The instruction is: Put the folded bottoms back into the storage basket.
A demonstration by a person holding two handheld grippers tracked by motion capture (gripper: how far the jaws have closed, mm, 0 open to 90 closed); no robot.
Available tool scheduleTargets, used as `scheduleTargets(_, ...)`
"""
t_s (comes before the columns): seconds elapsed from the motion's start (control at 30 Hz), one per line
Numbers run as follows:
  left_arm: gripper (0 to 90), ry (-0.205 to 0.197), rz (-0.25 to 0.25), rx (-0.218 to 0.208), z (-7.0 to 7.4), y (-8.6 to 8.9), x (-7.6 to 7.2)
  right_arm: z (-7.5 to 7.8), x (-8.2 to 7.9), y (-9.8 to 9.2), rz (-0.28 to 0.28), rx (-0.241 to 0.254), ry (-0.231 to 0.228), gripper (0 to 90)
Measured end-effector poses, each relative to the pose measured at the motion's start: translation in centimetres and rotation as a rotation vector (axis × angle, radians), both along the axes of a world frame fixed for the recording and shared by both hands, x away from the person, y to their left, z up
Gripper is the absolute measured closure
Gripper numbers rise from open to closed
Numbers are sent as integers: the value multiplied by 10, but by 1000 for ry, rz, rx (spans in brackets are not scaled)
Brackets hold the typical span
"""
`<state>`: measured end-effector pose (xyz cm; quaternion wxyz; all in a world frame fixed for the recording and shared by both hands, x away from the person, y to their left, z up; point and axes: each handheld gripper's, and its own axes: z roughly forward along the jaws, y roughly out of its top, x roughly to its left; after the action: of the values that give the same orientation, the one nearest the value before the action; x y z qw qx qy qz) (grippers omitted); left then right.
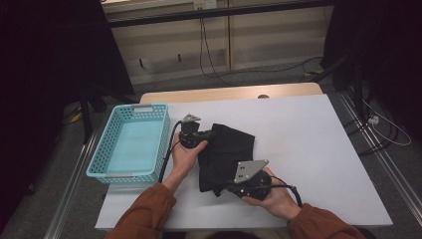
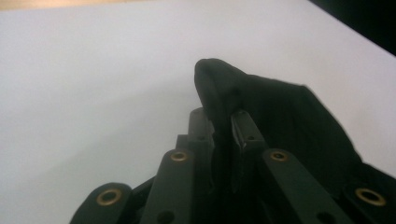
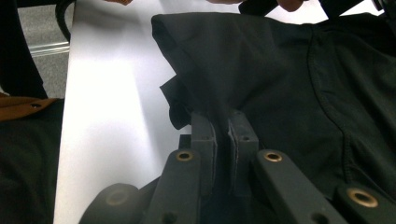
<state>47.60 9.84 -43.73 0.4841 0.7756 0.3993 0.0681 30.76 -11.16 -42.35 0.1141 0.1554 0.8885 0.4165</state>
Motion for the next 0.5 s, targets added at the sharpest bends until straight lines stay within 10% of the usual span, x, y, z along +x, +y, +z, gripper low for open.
scheduleTargets(0.5,810,-44,31,-50,25,12,5,9,12,7,-14,36,-26,844)
